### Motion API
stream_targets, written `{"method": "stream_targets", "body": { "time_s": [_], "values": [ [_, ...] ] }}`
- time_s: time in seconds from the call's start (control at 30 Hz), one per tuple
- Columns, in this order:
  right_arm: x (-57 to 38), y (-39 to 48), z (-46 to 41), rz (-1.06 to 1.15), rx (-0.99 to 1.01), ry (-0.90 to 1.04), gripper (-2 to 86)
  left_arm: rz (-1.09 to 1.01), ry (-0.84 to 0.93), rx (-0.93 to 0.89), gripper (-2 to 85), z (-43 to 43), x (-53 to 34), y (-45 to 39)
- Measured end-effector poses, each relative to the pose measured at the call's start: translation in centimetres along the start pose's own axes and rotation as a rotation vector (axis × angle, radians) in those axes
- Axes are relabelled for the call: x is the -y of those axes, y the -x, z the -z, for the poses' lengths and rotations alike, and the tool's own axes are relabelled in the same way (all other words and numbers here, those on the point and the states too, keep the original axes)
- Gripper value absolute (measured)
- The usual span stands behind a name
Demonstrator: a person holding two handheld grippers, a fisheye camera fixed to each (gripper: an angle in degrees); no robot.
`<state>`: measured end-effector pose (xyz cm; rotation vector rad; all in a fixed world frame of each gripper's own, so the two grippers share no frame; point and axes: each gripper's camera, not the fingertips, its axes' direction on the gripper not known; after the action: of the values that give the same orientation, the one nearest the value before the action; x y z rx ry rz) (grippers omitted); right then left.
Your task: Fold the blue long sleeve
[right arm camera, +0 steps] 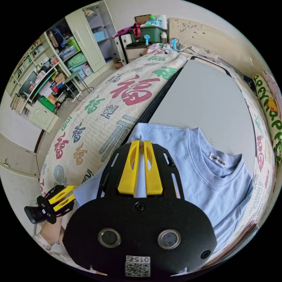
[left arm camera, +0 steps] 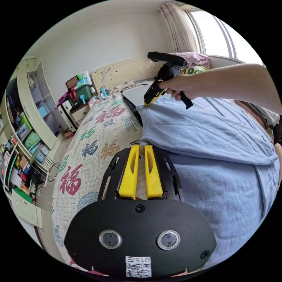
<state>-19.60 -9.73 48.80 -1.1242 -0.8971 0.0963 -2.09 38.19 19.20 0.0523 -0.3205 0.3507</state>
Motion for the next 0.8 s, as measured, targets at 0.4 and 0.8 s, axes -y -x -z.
{"method": "stream_targets", "body": {
  "time_s": [0.4,0.8],
  "values": [
    [-5.9,-10.6,9.0,-0.041,-0.006,-0.104,4.5,-0.065,0.156,-0.119,2.6,-5.3,-0.5,2.1],
    [-14.4,-29.0,18.1,-0.287,-0.056,-0.233,9.6,0.102,-0.064,-0.284,5.6,-9.0,13.8,7.7]
  ]
}}
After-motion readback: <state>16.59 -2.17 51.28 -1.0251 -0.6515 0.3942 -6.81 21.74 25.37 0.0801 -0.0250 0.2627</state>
